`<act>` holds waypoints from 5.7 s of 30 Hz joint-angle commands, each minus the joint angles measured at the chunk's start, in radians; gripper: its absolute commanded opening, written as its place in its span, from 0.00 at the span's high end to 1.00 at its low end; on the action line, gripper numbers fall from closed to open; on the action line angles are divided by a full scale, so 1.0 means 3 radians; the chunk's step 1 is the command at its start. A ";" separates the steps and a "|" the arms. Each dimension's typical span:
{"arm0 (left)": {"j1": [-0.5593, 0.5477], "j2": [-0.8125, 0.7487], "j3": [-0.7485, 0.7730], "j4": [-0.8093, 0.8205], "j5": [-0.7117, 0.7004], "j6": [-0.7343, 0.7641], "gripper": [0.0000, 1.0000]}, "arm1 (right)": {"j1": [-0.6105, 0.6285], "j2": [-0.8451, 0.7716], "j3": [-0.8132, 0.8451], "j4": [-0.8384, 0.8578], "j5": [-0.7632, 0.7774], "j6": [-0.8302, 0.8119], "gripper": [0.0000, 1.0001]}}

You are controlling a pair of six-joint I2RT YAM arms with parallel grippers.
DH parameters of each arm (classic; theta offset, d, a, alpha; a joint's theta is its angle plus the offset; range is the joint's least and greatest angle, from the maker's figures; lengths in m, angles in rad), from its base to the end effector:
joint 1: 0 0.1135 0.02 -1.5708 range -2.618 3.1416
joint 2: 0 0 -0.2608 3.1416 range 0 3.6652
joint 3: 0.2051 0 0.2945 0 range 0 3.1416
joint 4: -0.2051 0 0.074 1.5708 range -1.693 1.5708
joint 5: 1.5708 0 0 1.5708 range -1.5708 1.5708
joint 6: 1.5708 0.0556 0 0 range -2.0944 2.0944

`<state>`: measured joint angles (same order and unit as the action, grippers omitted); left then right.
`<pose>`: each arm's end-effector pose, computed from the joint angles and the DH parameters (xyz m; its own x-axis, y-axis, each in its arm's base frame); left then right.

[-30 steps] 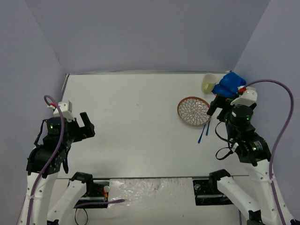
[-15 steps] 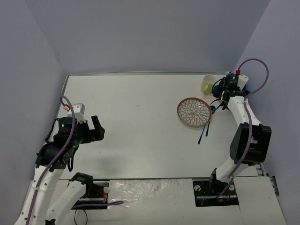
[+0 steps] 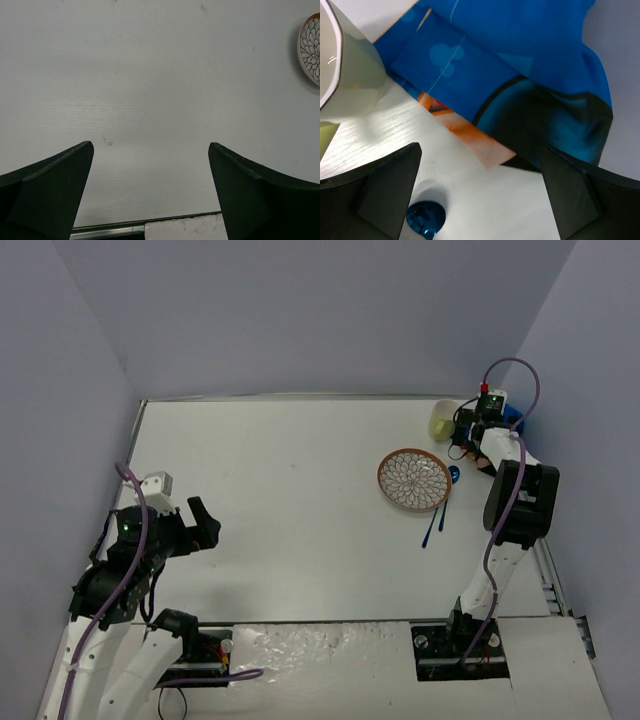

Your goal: Set the dinner table for one person

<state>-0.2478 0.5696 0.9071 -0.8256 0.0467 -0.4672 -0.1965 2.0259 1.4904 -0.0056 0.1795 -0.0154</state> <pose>0.1613 -0.0435 0.3455 -0.5343 -0.3289 -0.7787 0.0497 0.9074 -0.4173 0.5115 -0.1120 0.1859 -0.5104 0.0862 -0.8556 0.3344 0.9366 -0.1052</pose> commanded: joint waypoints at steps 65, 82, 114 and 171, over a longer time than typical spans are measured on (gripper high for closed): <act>-0.0148 0.0201 0.0764 -0.0166 -0.0274 -0.0338 0.03 | 0.2849 -0.0269 0.2543 -0.0364 -0.0214 -0.0054 1.00; -0.0150 0.0032 0.0436 -0.0488 -0.0381 -0.0994 0.03 | 0.4018 -0.1376 -0.1764 0.1546 0.0757 0.0943 0.90; -0.0145 0.0029 -0.0712 -0.0106 -0.0294 -0.1500 0.03 | 0.4341 -0.0877 -0.1240 0.0596 -0.0813 -0.0311 0.43; -0.0186 0.0633 -0.1192 0.1088 0.0338 -0.1545 0.03 | 0.3977 -0.1082 -0.0947 0.0559 -0.0680 0.0614 1.00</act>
<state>-0.2894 0.6901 0.5527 -0.6782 0.1057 -0.8822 1.0384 1.7800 1.1627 0.1349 -0.0443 0.0928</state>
